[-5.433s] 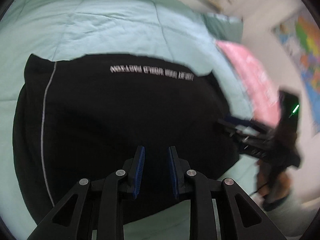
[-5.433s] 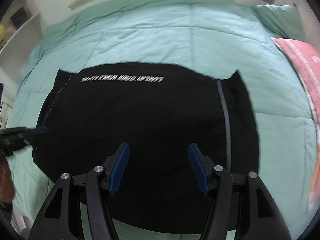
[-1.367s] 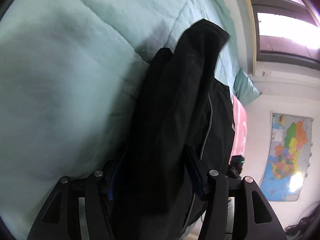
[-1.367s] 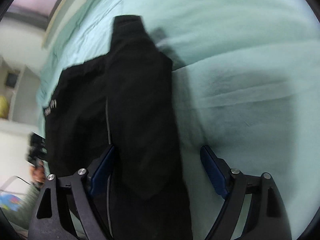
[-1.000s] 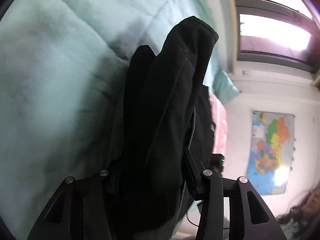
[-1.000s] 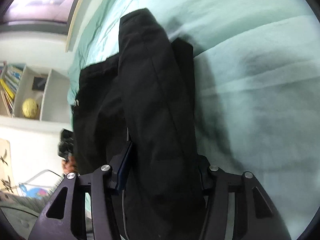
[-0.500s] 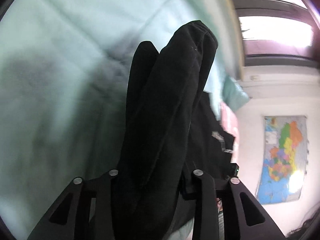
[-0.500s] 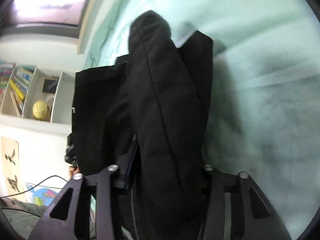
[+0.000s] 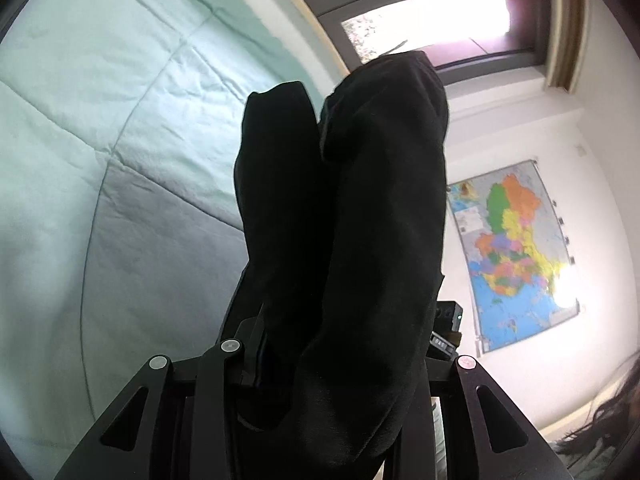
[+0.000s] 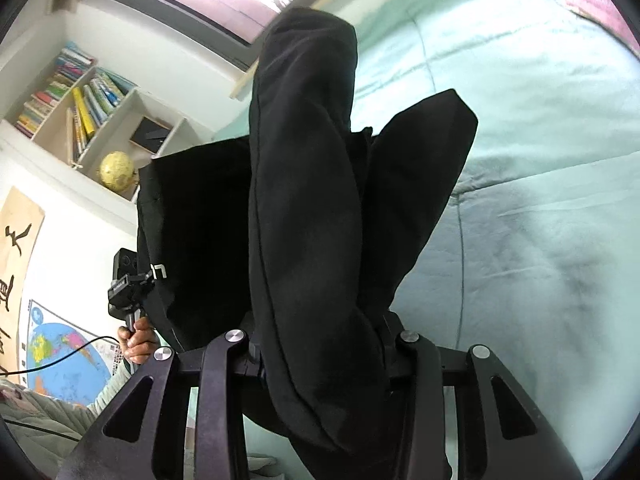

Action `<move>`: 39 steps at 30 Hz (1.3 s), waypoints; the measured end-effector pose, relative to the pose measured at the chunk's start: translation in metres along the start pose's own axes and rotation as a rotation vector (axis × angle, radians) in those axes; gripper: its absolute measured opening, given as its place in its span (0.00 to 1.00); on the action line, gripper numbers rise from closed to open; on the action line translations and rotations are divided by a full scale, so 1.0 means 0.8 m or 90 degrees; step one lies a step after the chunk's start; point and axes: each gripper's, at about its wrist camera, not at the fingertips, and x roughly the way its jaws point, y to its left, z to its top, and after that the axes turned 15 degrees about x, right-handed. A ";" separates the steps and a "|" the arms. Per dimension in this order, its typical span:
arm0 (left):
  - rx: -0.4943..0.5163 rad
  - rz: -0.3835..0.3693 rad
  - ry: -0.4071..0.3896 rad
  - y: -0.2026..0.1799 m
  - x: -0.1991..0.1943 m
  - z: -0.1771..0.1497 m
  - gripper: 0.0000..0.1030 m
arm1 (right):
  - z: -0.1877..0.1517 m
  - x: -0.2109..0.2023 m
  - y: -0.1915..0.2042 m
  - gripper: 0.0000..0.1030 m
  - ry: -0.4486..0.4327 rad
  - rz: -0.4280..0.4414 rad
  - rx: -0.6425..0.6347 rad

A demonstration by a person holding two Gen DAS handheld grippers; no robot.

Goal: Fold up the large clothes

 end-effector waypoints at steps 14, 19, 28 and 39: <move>-0.055 0.001 0.059 0.050 -0.050 -0.146 0.32 | -0.084 0.050 -0.014 0.42 0.063 -0.072 0.056; -0.096 0.010 0.032 0.120 -0.054 -0.201 0.32 | -0.102 0.088 -0.072 0.41 0.057 -0.117 0.052; -0.188 -0.002 -0.055 0.229 -0.100 -0.264 0.40 | -0.119 0.076 -0.175 0.47 -0.061 -0.201 0.046; 0.149 0.354 -0.134 0.014 -0.191 -0.251 0.40 | -0.194 -0.010 -0.059 0.59 -0.236 -0.276 -0.118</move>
